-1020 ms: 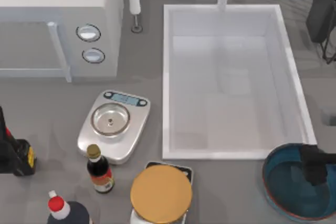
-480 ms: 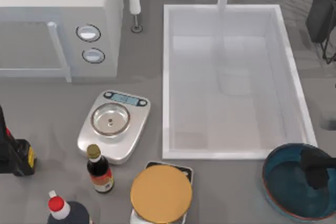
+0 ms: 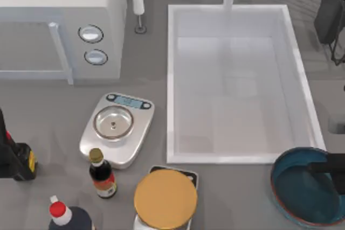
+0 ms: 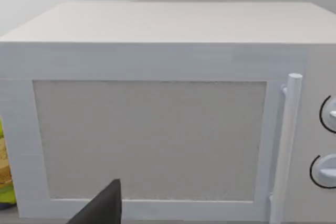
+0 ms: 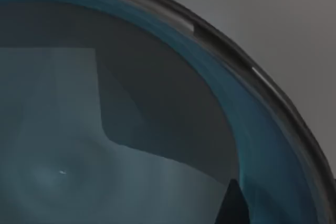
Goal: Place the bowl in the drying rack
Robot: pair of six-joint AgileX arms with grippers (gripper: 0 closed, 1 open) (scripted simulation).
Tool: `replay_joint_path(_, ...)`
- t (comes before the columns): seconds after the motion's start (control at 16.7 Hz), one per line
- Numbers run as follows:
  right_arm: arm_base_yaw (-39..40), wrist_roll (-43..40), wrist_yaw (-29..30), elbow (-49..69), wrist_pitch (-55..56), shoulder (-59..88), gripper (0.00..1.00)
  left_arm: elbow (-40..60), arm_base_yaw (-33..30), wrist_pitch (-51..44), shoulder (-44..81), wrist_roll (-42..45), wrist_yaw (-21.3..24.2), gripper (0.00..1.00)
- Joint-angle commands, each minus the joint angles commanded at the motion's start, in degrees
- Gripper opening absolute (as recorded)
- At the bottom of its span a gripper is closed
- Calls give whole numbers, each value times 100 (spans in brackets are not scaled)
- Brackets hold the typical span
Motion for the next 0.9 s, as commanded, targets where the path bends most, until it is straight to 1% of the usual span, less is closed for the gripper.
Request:
replay_joint_path(0.12, 0, 0, 0, 0, 0, 0, 2, 0, 0, 0, 0, 0, 0, 100)
replay_joint_path(0.18, 0, 0, 0, 0, 0, 0, 0, 0, 0, 0, 0, 0, 0, 100)
replay_joint_path(0.72, 1, 1, 7, 19, -17, -10, 0, 0, 0, 0, 0, 0, 0, 100)
replay_joint_path(0.9, 5, 0, 7, 409, -414, -25, 0, 0, 0, 0, 0, 0, 0, 100)
